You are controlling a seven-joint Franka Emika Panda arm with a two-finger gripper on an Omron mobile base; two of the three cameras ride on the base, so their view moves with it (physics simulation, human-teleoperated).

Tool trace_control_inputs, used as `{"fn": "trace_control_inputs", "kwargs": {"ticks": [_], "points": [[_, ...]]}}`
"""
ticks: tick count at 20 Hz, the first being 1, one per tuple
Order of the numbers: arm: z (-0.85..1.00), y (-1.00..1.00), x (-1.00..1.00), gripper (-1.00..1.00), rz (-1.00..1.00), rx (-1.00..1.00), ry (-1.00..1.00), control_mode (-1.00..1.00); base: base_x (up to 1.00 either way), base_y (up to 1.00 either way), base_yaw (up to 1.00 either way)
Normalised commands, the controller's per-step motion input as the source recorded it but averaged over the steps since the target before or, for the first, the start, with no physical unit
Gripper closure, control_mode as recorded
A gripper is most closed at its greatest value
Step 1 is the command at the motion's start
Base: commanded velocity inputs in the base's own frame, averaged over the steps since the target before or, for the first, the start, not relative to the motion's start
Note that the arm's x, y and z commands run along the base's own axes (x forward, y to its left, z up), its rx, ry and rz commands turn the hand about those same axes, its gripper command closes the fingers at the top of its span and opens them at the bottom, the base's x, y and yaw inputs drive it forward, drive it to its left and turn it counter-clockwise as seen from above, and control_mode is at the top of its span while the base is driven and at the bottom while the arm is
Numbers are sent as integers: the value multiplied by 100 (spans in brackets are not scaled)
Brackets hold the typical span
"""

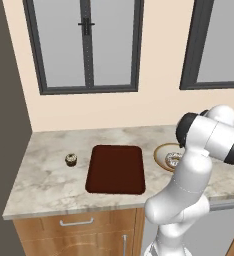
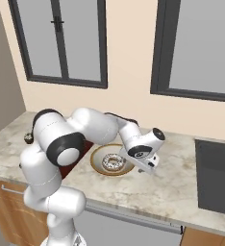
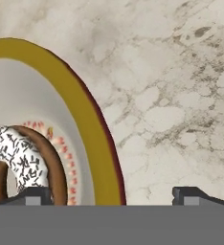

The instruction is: Place the bowl with donut and the cupcake onto the tray.

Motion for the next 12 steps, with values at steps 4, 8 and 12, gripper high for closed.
{"fn": "trace_control_inputs", "kwargs": {"ticks": [4,8,12], "points": [[-3,12,0,-100,0,0,0,-100,0,0,0],[0,0,0,100,0,0,0,-100,0,0,0],[0,0,0,100,0,0,0,-100,0,0,0]]}}
